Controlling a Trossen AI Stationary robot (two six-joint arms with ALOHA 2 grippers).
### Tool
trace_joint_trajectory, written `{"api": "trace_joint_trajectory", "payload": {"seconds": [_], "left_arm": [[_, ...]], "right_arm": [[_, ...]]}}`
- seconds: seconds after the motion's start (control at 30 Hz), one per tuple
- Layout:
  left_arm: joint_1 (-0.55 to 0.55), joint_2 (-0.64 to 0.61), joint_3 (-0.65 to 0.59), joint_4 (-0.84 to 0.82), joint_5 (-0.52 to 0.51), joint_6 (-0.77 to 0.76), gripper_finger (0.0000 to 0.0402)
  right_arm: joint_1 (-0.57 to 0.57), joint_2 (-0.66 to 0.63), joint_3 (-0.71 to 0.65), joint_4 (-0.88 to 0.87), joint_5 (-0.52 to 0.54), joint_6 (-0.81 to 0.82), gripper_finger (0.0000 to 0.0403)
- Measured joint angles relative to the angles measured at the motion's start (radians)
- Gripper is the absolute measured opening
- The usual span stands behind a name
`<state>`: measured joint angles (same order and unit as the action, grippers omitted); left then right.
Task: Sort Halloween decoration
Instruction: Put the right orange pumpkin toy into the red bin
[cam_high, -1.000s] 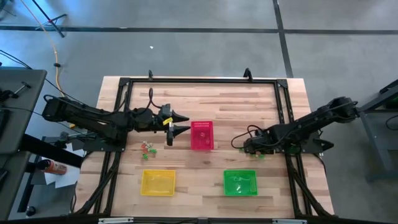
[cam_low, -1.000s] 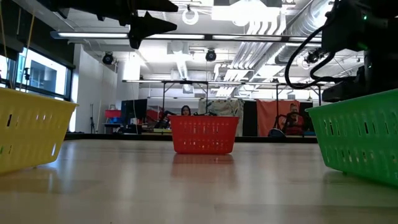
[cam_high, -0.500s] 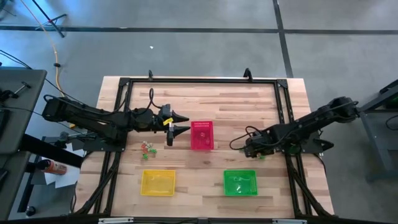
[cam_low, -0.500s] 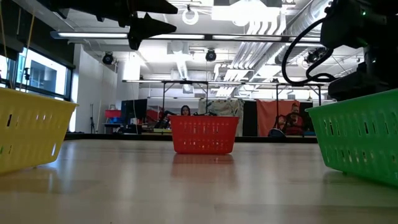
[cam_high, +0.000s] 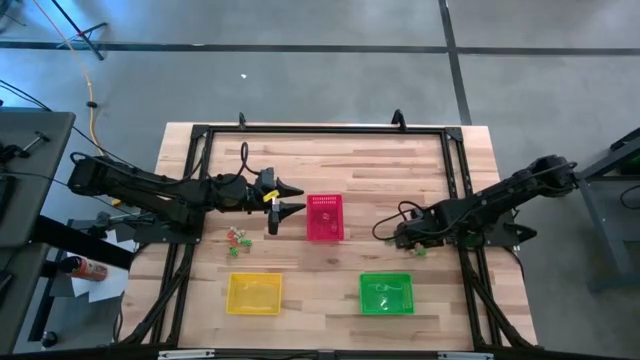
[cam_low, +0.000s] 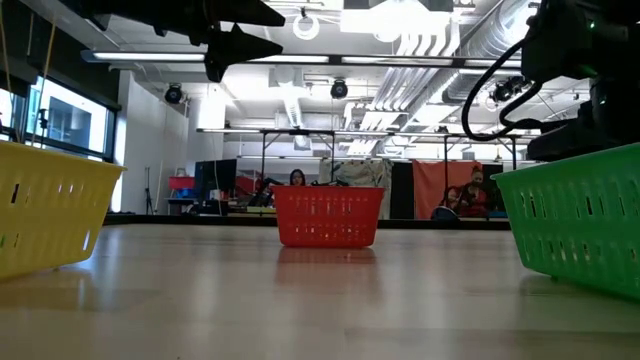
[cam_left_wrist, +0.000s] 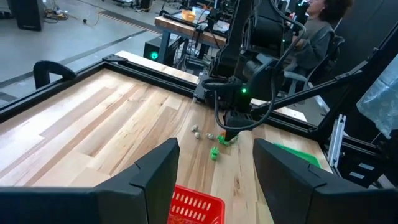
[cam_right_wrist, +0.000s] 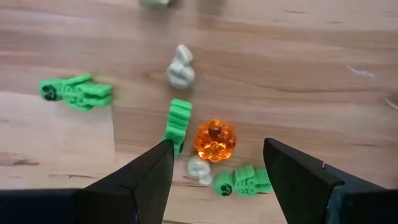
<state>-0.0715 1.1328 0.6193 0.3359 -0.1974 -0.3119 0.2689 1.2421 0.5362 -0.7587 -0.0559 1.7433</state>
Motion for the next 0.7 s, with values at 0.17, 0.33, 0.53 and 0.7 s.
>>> {"api": "trace_joint_trajectory", "payload": {"seconds": [0.17,0.33,0.53,0.7], "left_arm": [[0.000,0.000,0.000,0.000,0.000,0.000,0.0197],[0.000,0.000,0.000,-0.002,-0.005,0.000,0.0197],[0.000,0.000,0.000,-0.002,-0.005,-0.027,0.0197],[0.000,0.000,0.000,-0.003,-0.005,-0.051,0.0197]], "right_arm": [[0.001,0.003,-0.002,-0.054,0.011,0.034,0.0244],[-0.007,0.004,-0.004,0.016,0.094,0.037,0.0244],[-0.016,0.004,-0.003,0.041,0.108,0.032,0.0244],[-0.014,0.003,-0.003,-0.014,0.080,0.031,0.0244]]}}
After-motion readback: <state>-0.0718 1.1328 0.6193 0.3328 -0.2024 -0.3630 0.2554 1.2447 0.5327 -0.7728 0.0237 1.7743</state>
